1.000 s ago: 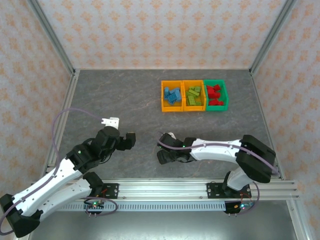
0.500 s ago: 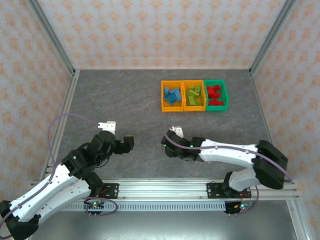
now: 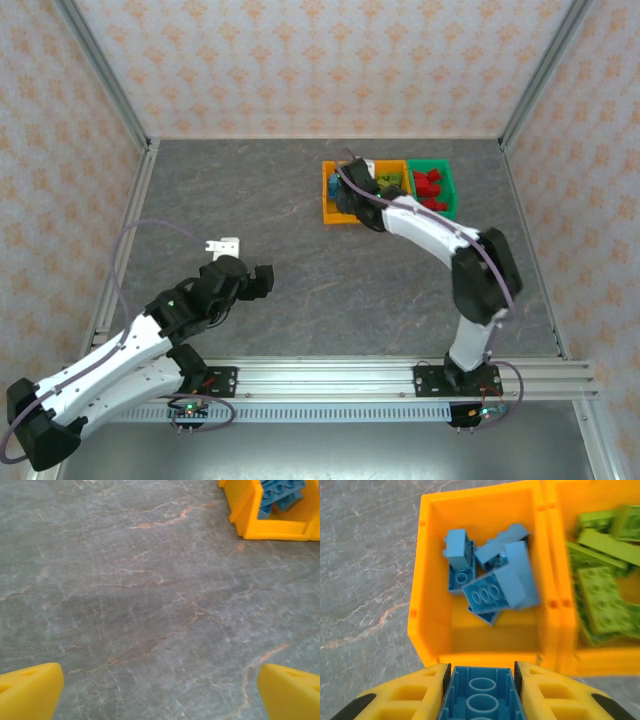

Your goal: Sort the legos into containers by color

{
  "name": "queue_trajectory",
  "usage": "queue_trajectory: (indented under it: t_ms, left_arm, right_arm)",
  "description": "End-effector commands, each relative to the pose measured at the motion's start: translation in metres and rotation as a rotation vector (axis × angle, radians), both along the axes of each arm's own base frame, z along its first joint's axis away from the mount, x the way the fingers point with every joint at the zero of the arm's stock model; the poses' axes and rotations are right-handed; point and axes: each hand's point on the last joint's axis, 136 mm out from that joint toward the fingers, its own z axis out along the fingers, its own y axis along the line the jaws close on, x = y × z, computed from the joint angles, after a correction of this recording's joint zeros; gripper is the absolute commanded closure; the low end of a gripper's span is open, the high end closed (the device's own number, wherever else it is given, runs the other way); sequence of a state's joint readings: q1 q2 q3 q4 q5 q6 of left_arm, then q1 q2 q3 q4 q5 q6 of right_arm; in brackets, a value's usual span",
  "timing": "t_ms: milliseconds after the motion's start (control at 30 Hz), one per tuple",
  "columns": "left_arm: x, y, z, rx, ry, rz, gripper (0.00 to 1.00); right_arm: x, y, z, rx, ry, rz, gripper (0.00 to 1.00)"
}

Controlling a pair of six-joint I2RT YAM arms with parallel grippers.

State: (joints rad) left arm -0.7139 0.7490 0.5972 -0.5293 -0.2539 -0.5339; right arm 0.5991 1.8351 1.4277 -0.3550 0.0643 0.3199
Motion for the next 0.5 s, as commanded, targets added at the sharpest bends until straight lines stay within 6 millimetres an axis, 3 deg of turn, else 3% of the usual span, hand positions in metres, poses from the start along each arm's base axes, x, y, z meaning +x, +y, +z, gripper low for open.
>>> queue_trajectory:
  t_ms: [0,100,267,367,467]
  left_arm:
    - [0.016,0.016,0.019,0.090,-0.113,0.082,0.00]
    - [0.021,0.031,0.027,0.165,-0.155,0.135,0.00]
    - [0.034,0.055,0.034,0.251,-0.200,0.216,0.00]
    - [0.045,0.078,0.032,0.318,-0.219,0.288,0.00]
    - [0.055,0.100,0.027,0.352,-0.234,0.343,0.00]
  right_arm:
    - [0.018,0.033,-0.011,0.064,0.054,0.108,0.61]
    - [0.028,0.039,-0.008,0.077,0.060,0.100,0.38]
    - [0.017,0.006,0.030,0.081,-0.008,0.031,0.33]
    - [-0.007,-0.032,0.058,0.083,-0.090,-0.027,0.30]
    - [-0.041,-0.092,0.077,0.042,-0.168,-0.141,0.25]
